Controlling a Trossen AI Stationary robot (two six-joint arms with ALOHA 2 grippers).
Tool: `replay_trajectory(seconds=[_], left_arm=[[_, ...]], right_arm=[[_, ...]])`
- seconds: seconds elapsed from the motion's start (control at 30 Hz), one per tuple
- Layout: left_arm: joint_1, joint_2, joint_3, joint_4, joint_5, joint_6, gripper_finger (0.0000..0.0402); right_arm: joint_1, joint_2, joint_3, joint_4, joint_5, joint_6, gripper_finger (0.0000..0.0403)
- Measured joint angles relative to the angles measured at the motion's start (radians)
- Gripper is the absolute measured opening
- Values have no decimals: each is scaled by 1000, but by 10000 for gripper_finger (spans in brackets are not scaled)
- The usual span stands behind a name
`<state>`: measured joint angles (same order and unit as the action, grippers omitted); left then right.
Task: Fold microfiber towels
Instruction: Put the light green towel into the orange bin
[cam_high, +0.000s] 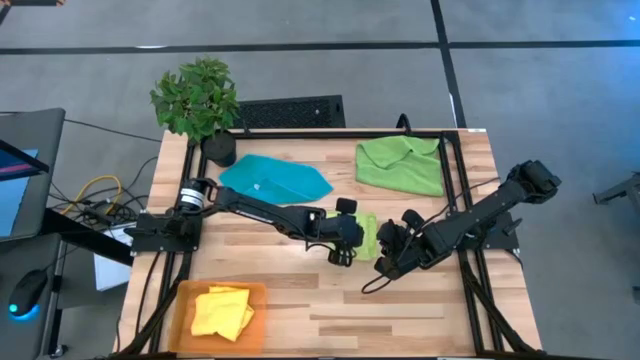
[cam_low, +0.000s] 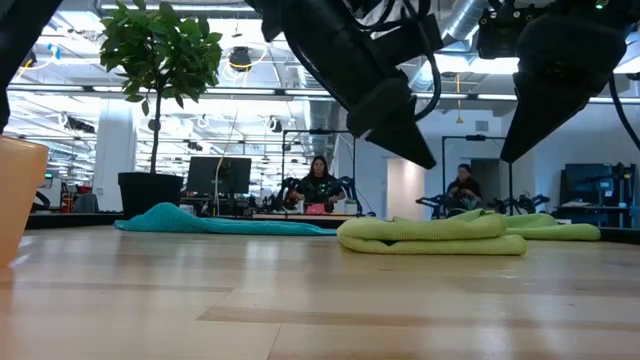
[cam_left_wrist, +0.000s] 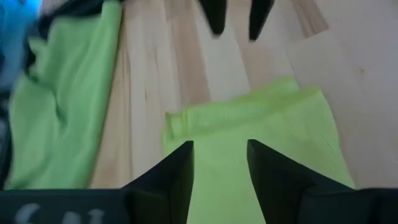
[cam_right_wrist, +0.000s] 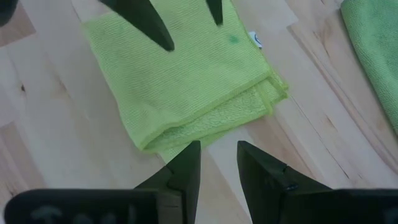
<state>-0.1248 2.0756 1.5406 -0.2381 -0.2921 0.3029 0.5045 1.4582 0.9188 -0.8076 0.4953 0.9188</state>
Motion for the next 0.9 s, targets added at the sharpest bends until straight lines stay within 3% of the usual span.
replay_trajectory(seconds=[0.17, 0.27, 0.37, 0.5, 0.7, 0.8, 0.9], left_arm=[[27, -68, 1, -230, 2, -250, 145], [58, -102, -1, -409, 60, -392, 144], [75, -133, -48, -479, 124, -484, 137], [66, -183, -172, -526, 135, -609, 127], [32, -310, -372, -354, 130, -858, 115], [32, -342, -456, -173, 165, -1022, 114], [39, -341, -517, 10, 229, -1074, 114]], right_arm=[[0, 0, 0, 0, 0, 0, 129], [0, 0, 0, 0, 0, -1, 129], [1, 0, 0, 0, 0, -2, 129], [17, 0, 0, 0, 0, -2, 129], [45, 0, 0, 6, 2, -2, 129], [52, 0, 0, 10, 4, -2, 129], [51, 0, 0, 18, 8, -2, 129]])
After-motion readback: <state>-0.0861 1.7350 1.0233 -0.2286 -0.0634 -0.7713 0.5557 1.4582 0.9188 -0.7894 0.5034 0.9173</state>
